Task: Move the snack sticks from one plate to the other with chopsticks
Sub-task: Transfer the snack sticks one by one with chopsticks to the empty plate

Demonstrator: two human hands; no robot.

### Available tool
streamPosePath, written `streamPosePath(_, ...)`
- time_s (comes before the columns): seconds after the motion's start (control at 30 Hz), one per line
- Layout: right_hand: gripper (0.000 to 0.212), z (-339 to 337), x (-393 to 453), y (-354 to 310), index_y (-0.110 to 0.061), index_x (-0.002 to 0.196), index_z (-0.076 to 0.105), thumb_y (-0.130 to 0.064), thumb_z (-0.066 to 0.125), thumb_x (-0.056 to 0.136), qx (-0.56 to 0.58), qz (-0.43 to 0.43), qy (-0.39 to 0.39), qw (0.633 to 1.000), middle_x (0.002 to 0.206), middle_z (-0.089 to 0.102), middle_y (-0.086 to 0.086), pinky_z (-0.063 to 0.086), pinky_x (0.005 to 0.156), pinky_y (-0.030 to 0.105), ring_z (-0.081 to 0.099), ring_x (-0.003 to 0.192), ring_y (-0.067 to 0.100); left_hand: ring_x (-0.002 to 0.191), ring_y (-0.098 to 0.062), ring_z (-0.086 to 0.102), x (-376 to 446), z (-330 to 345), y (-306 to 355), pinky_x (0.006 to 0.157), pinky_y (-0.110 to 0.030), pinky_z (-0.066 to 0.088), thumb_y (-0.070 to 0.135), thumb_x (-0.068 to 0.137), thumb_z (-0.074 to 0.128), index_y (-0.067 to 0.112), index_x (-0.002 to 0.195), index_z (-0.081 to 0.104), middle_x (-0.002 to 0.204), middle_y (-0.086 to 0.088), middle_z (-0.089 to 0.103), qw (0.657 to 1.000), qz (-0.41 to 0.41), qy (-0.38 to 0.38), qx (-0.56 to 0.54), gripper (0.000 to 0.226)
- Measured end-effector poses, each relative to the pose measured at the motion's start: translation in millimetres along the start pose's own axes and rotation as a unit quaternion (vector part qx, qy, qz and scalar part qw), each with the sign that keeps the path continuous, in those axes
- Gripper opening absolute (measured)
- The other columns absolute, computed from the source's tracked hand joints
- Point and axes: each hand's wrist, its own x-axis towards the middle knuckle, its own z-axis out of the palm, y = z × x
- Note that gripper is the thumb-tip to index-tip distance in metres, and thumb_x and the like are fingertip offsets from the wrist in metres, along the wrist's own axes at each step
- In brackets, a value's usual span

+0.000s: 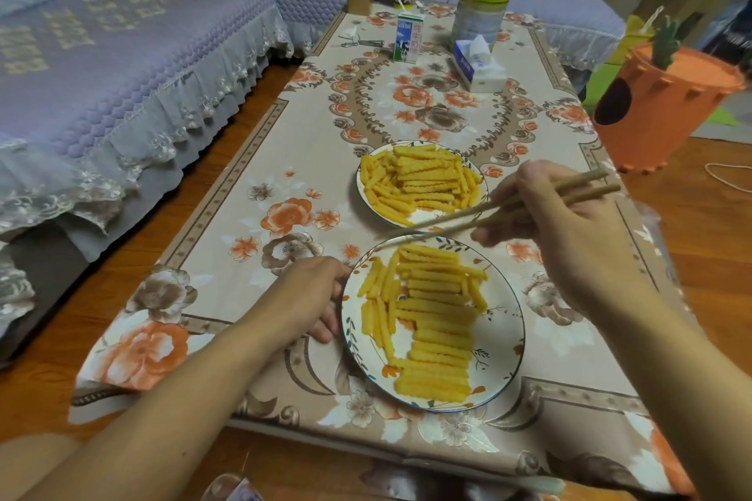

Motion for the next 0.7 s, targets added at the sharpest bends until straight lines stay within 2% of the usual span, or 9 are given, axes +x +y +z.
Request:
streamPosePath(0.1, 0.035, 0.8, 11.0, 17.0, -0.001, 0.096, 0.067, -0.027, 0.047, 0.108, -0.025, -0.002, 0.086, 0.996, 0.083, 0.071, 0.024, 0.065, 0.069, 0.04, 0.075, 0.068, 0.031, 0.047, -0.024, 0.06, -1.5, 0.1, 0.7, 0.05, -0.029, 0.051, 0.025, 0.1, 0.047, 0.021, 0.07, 0.061, 0.068, -0.015, 0.058, 1.0, 0.0, 0.004, 0.004, 0.033)
streamPosePath(0.17, 0.036, 2.5, 16.8, 26.1, 0.002, 0.1, 0.067, -0.028, 0.047, 0.108, -0.032, 0.002, 0.106, 0.994, 0.087, 0.072, 0.024, 0.065, 0.072, 0.043, 0.076, 0.069, 0.03, 0.046, -0.023, 0.06, -3.7, 0.1, 1.5, 0.051, -0.029, 0.051, 0.024, 0.1, 0.047, 0.022, 0.069, 0.06, 0.068, -0.015, 0.059, 1.0, 0.002, 0.004, 0.006, 0.034)
streamPosePath(0.3, 0.034, 12.0, 23.6, 32.6, -0.001, 0.097, 0.067, -0.027, 0.048, 0.108, -0.037, -0.004, 0.092, 0.995, 0.087, 0.072, 0.025, 0.065, 0.071, 0.043, 0.076, 0.07, 0.031, 0.048, -0.024, 0.061, -4.9, -0.5, 2.6, 0.053, -0.032, 0.052, 0.025, 0.101, 0.048, 0.022, 0.071, 0.062, 0.067, -0.011, 0.06, 1.0, -0.002, 0.004, 0.007, 0.034)
streamPosePath(0.43, 0.035, 16.9, 24.4, 36.1, 0.0, 0.096, 0.068, -0.028, 0.05, 0.107, -0.07, -0.029, 0.072, 0.995, 0.087, 0.072, 0.023, 0.064, 0.07, 0.044, 0.075, 0.07, 0.03, 0.055, -0.027, 0.063, -4.4, -2.7, 2.1, 0.061, -0.038, 0.055, 0.025, 0.101, 0.047, 0.022, 0.078, 0.064, 0.078, -0.01, 0.056, 1.0, 0.001, -0.007, 0.002, 0.029)
streamPosePath(0.57, 0.041, 17.3, 22.7, 37.4, -0.002, 0.097, 0.068, -0.04, 0.052, 0.101, -0.086, -0.043, 0.05, 0.994, 0.088, 0.071, 0.021, 0.062, 0.071, 0.051, 0.075, 0.072, 0.028, 0.054, -0.024, 0.063, -5.0, -3.1, 1.7, 0.059, -0.036, 0.054, 0.025, 0.102, 0.044, 0.019, 0.088, 0.066, 0.083, -0.015, 0.058, 1.0, -0.003, -0.01, 0.017, 0.027)
streamPosePath(0.7, 0.04, 17.2, 21.5, 33.6, -0.005, 0.093, 0.067, -0.039, 0.048, 0.103, -0.089, -0.055, 0.072, 0.992, 0.084, 0.071, 0.021, 0.062, 0.068, 0.049, 0.074, 0.067, 0.027, 0.05, -0.024, 0.062, -5.7, -2.1, 3.1, 0.058, -0.035, 0.053, 0.026, 0.102, 0.045, 0.021, 0.078, 0.062, 0.077, -0.017, 0.059, 1.0, -0.003, -0.004, 0.025, 0.029)
